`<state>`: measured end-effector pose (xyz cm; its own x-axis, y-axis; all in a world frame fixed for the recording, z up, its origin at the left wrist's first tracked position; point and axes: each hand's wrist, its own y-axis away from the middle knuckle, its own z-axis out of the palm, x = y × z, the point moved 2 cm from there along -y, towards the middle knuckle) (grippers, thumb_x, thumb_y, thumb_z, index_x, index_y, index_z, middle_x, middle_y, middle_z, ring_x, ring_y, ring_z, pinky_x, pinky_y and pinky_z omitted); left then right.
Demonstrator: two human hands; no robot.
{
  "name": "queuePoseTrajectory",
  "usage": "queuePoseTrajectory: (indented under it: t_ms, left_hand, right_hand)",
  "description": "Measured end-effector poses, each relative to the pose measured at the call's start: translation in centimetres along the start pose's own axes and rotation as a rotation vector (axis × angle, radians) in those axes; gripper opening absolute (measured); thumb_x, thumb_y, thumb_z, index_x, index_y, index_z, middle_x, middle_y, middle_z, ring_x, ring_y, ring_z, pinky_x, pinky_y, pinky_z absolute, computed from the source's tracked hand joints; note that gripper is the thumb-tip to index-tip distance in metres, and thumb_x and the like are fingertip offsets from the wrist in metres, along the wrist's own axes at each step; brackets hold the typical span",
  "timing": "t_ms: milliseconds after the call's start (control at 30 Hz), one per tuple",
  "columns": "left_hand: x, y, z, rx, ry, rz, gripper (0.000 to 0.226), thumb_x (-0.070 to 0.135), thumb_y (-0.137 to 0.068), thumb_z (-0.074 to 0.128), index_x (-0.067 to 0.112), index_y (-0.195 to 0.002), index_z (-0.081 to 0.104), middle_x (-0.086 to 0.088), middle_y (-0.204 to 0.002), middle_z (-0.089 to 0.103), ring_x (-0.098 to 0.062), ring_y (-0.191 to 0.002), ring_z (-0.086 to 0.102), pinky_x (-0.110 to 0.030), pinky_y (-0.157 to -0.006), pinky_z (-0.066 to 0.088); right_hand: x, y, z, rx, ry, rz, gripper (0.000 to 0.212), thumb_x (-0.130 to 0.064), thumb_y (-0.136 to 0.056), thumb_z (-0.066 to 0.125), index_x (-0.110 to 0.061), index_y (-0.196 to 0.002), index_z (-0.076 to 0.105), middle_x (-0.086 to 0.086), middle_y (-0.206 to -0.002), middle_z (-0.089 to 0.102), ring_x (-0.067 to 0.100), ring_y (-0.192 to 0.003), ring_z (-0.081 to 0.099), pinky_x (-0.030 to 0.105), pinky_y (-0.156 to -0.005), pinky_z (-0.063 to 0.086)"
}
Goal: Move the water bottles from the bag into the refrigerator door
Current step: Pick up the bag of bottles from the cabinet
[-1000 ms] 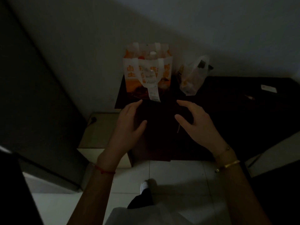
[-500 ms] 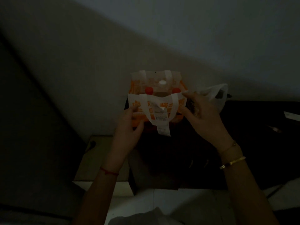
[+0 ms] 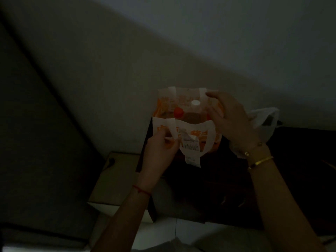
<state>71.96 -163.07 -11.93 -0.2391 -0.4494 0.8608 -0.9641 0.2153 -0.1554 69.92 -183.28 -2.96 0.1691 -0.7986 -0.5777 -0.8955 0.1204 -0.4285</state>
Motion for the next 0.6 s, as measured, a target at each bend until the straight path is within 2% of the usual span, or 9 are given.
queuePoseTrajectory:
  t_ms: [67,167,267,367,400,500,600]
  left_hand:
    - [0.3,-0.3,0.3,0.032,0.004,-0.001,0.022,0.041,-0.089,0.063,0.022,-0.102,0.065,0.01,-0.099,0.072,-0.001,-0.088,0.068,-0.04,-0.074,0.061]
    - [1.0,-0.4,0.6,0.078,0.062,-0.007,0.019,0.032,-0.091,0.065,0.019,-0.104,0.066,0.007,-0.1,0.072,-0.004,-0.09,0.069,-0.039,-0.077,0.062]
    - [1.6,-0.6,0.8,0.113,0.107,0.002,0.015,0.025,-0.091,0.066,0.017,-0.103,0.066,0.006,-0.099,0.073,-0.004,-0.09,0.07,-0.037,-0.078,0.062]
    - [2.1,-0.8,1.0,0.126,0.143,0.039,0.016,0.02,-0.091,0.066,0.016,-0.106,0.067,0.006,-0.097,0.073,-0.003,-0.09,0.07,-0.036,-0.077,0.062]
    - [2.3,-0.9,1.0,0.128,0.146,0.05,0.018,0.019,-0.091,0.065,0.016,-0.108,0.067,0.006,-0.097,0.073,-0.003,-0.09,0.069,-0.035,-0.078,0.062]
    - [2.6,-1.0,1.3,0.123,0.16,0.062,0.025,0.021,-0.091,0.065,0.017,-0.116,0.065,0.007,-0.101,0.072,-0.002,-0.094,0.069,-0.032,-0.078,0.062]
    - [2.9,-1.2,1.3,0.137,0.179,0.066,0.029,0.022,-0.092,0.065,0.018,-0.12,0.064,0.006,-0.103,0.073,-0.004,-0.094,0.07,-0.034,-0.078,0.062]
  right_hand:
    - [0.5,-1.5,0.2,-0.029,0.008,0.0,0.035,-0.018,-0.099,0.049,-0.013,-0.133,0.052,0.007,-0.13,0.058,0.018,-0.118,0.052,0.021,-0.091,0.037]
    - [1.6,-4.0,0.8,-0.121,0.052,0.043,0.035,-0.018,-0.101,0.044,-0.014,-0.134,0.051,0.007,-0.127,0.059,0.018,-0.112,0.057,0.015,-0.078,0.038]
    - [2.6,-6.1,1.4,-0.177,0.115,0.043,0.035,-0.018,-0.101,0.041,-0.014,-0.134,0.05,0.01,-0.132,0.056,0.025,-0.112,0.057,0.026,-0.081,0.042]
    - [2.9,-7.9,2.0,-0.226,0.225,0.036,0.036,-0.013,-0.1,0.039,-0.012,-0.134,0.049,0.012,-0.134,0.051,0.029,-0.109,0.056,0.028,-0.079,0.04]
    - [3.0,-8.4,2.2,-0.266,0.272,0.046,0.037,-0.011,-0.099,0.041,-0.011,-0.135,0.048,0.012,-0.137,0.048,0.03,-0.11,0.054,0.028,-0.08,0.04]
    - [3.5,-9.5,2.8,-0.456,0.409,0.098,0.044,-0.007,-0.092,0.054,-0.013,-0.135,0.05,0.01,-0.145,0.039,0.033,-0.122,0.048,0.037,-0.095,0.043]
    - [3.8,-10.0,3.0,-0.565,0.461,0.096,0.043,-0.019,-0.089,0.063,-0.013,-0.13,0.056,0.009,-0.144,0.036,0.032,-0.122,0.047,0.04,-0.102,0.042]
